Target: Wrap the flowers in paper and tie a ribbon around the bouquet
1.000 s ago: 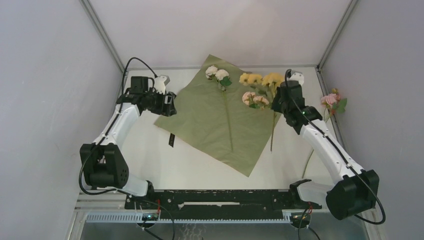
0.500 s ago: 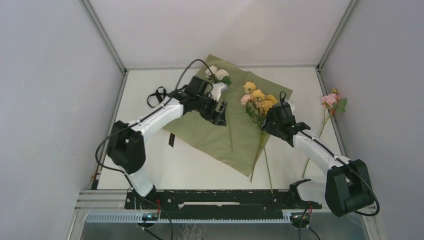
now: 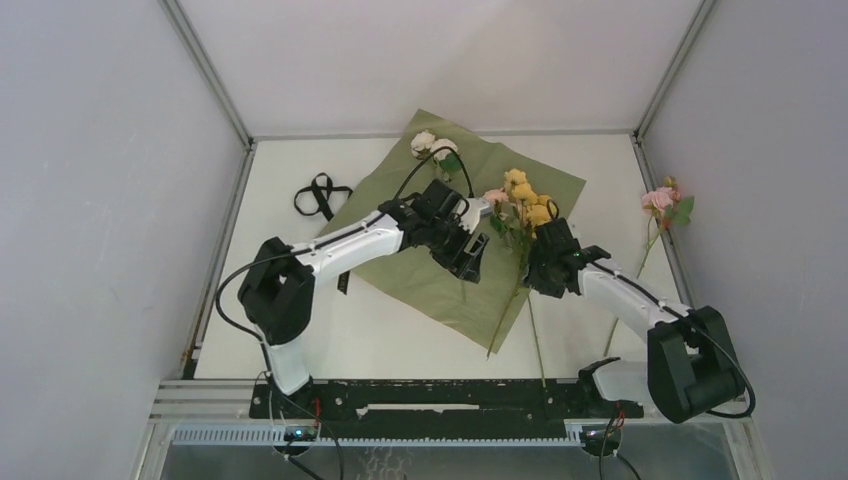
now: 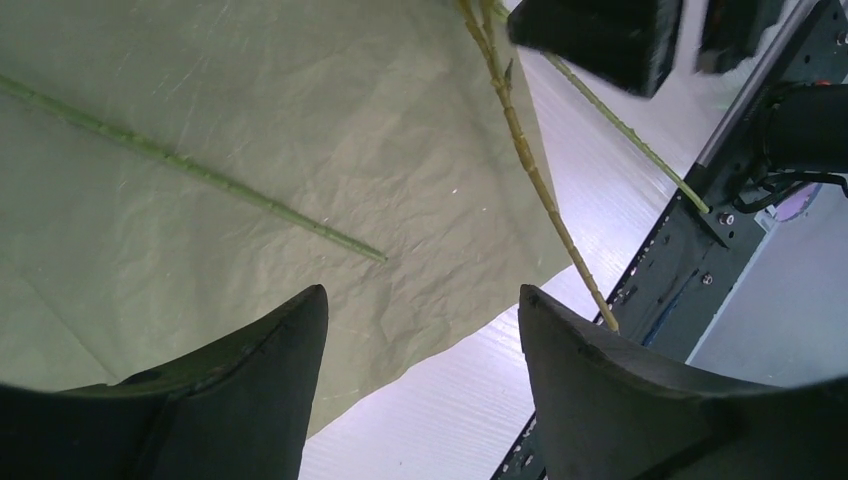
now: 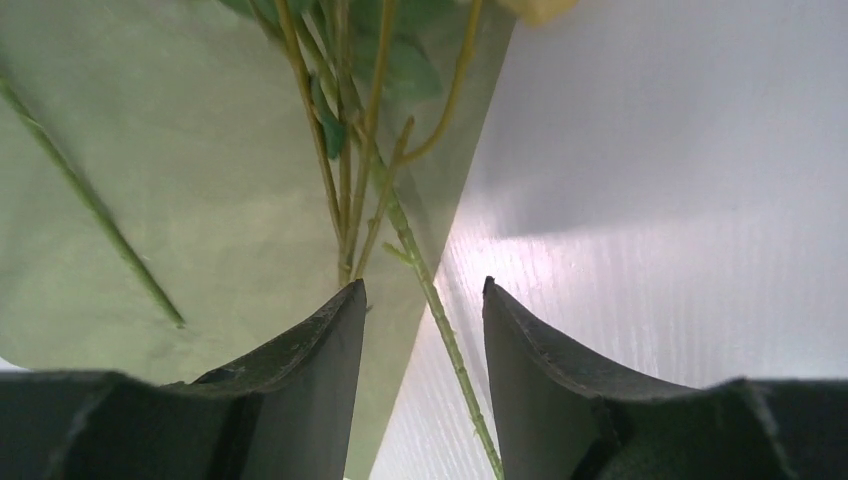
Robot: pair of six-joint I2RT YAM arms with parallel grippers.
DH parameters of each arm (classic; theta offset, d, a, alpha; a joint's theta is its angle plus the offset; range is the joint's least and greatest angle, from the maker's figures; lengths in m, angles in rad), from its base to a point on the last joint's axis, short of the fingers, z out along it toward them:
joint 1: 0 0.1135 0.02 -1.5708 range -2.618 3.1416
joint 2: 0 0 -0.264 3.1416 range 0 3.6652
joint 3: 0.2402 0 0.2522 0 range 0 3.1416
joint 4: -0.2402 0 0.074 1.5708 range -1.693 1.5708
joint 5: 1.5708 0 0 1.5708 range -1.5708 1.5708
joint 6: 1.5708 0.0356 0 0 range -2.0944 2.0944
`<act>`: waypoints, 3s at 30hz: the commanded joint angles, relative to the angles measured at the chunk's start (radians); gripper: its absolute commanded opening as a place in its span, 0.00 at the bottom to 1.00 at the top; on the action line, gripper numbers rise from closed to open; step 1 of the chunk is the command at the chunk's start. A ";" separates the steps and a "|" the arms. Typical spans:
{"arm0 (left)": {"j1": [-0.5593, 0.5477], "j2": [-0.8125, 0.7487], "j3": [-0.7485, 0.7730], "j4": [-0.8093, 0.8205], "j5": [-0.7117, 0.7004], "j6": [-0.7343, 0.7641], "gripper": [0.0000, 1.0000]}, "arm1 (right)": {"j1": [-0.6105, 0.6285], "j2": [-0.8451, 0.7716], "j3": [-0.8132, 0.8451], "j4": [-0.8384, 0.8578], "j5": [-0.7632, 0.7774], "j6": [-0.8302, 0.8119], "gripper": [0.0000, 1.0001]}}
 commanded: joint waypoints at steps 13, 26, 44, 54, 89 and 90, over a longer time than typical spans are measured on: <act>-0.268 0.191 0.036 0.089 -0.105 -0.022 0.77 | 0.039 0.004 -0.140 0.104 -0.013 0.038 0.35; -0.285 0.298 0.105 0.040 -0.109 -0.044 0.50 | 0.031 -0.101 -0.153 0.100 -0.031 -0.005 0.00; -0.193 0.103 0.321 -0.091 -0.017 0.016 0.00 | -0.211 -0.408 -0.164 0.022 -0.163 -0.058 0.00; 0.088 -0.054 0.523 -0.191 -0.008 0.096 0.00 | -0.328 -0.489 -0.109 -0.002 -0.240 -0.139 0.00; 0.689 -0.544 -0.250 0.009 0.166 0.028 0.00 | 0.123 0.586 0.910 0.109 -0.383 -0.352 0.99; 0.678 -0.541 -0.254 0.015 0.164 0.025 0.00 | 0.130 0.531 0.852 0.183 -0.452 -0.324 0.99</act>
